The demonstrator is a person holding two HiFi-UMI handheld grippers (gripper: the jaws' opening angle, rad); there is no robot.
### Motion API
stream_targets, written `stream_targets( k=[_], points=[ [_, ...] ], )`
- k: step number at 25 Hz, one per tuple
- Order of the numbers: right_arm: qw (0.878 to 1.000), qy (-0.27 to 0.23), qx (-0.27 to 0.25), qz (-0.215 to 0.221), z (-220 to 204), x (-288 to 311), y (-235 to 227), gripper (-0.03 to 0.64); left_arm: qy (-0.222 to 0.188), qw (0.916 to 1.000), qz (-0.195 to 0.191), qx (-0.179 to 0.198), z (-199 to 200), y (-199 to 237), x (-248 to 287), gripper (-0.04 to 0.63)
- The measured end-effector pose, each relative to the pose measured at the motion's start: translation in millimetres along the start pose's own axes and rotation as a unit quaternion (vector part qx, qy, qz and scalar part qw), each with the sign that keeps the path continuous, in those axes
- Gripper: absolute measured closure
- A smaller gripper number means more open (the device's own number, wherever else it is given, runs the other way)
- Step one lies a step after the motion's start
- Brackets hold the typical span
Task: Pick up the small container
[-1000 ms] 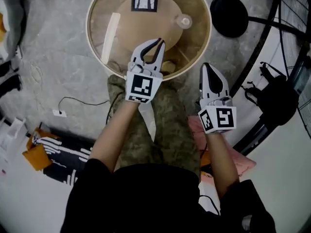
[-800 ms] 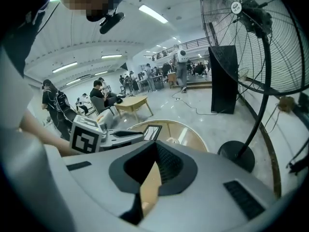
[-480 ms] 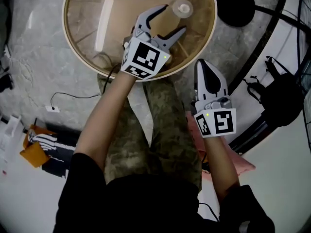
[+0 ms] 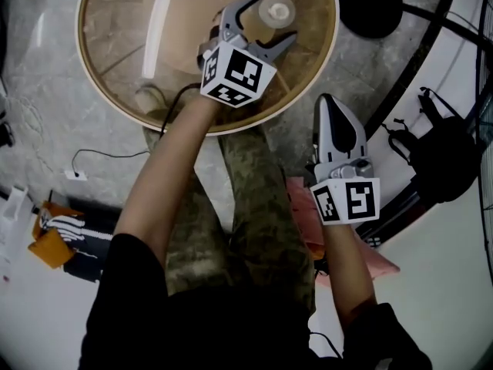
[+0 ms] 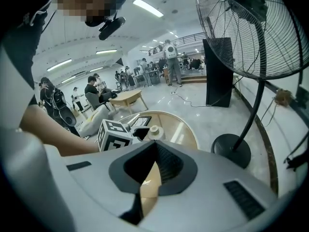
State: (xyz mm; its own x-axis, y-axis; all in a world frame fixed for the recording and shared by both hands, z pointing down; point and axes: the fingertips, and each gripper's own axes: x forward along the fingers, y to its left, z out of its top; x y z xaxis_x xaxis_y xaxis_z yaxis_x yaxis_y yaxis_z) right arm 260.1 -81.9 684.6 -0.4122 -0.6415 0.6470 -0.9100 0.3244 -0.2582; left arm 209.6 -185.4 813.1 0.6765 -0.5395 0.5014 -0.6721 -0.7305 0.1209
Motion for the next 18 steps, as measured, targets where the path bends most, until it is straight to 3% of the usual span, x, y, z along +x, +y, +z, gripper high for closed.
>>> stream_targets(
  k=[6, 13, 18],
  points=[
    [1.0, 0.008, 0.017, -0.024, -15, -8, -7, 0.595, -0.005, 0.9998, 0.016, 0.008, -11, 5, 17, 0.21],
    [0.999, 0.022, 0.032, -0.033, -34, -19, -13, 0.595, 0.018, 0.9991, 0.031, 0.024, -14, 10, 29, 0.212],
    [0.999, 0.021, 0.026, -0.039, -33, -21, -18, 0.595, 0.016, 0.9992, 0.029, 0.023, -10, 10, 31, 0.247]
  ],
)
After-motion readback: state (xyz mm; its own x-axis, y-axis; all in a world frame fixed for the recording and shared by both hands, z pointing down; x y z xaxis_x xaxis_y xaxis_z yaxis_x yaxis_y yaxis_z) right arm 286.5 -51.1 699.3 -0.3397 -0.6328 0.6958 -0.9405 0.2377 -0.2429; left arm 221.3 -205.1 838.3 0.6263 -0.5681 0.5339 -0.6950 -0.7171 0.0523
